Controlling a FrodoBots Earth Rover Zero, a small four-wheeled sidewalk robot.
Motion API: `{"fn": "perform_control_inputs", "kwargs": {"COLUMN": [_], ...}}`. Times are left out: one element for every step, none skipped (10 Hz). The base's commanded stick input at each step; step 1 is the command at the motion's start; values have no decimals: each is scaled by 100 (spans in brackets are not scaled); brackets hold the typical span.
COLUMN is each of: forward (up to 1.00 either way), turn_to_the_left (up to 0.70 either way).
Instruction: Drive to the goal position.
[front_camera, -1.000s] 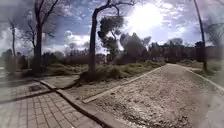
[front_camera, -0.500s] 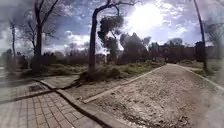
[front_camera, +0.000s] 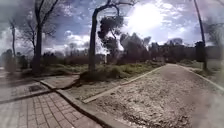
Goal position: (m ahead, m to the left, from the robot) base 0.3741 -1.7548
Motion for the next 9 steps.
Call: {"fn": "perform_control_inputs", "kwargs": {"forward": [0, 0, 0, 0, 0, 0, 0, 0, 0], "turn_to_the_left": [0, 0, 0, 0, 0, 0, 0, -79, -100]}}
